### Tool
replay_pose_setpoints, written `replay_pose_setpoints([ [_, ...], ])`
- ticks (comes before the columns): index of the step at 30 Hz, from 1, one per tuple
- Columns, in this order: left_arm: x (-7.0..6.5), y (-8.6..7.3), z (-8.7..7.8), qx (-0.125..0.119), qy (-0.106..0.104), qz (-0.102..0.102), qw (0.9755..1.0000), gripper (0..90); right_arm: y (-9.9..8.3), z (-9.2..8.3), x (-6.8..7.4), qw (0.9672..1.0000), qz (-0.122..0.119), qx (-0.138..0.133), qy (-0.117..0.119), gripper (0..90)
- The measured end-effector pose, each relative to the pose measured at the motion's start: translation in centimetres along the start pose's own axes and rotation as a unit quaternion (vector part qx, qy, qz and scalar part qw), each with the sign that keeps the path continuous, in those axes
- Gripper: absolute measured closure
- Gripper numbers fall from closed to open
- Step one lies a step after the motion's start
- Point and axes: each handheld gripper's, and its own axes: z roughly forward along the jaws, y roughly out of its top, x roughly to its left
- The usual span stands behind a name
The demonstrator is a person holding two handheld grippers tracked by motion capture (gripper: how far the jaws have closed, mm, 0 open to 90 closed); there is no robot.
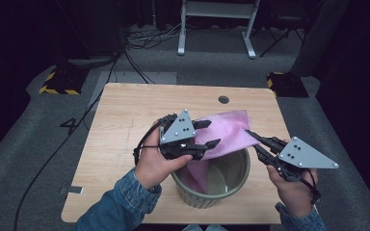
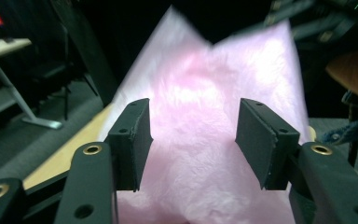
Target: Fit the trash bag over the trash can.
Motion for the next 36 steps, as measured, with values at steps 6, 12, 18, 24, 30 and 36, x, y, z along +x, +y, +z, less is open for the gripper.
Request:
replay_pose_setpoints([
  [6,-1.0,-0.4,1.3,0.023,-0.023,0.007,0.9995,44.9,0.9,1.0,0.9,0.9994,0.002,-0.01,0.032,87.4],
  [12,-1.2,0.1,1.1,0.005,-0.03,0.007,0.9995,41.0,1.2,2.3,1.9,0.9979,-0.002,-0.006,0.064,82.9],
  [18,-1.2,-0.3,1.1,0.014,-0.053,0.004,0.9985,57.7,1.5,2.6,2.5,0.9984,-0.004,-0.019,0.054,62.3],
  [24,-1.0,-0.5,0.9,0.016,-0.074,0.008,0.9971,89.6,1.4,2.7,2.4,0.9986,0.013,-0.033,0.04,45.7],
  [30,-1.0,-0.5,0.6,0.02,-0.077,0.007,0.9968,90.0,1.0,2.8,2.2,0.9988,0.023,-0.034,0.026,41.9],
  [36,-1.0,-0.6,0.5,0.02,-0.084,0.002,0.9963,90.0,1.2,2.5,2.0,0.9981,0.002,-0.002,0.061,87.1],
])
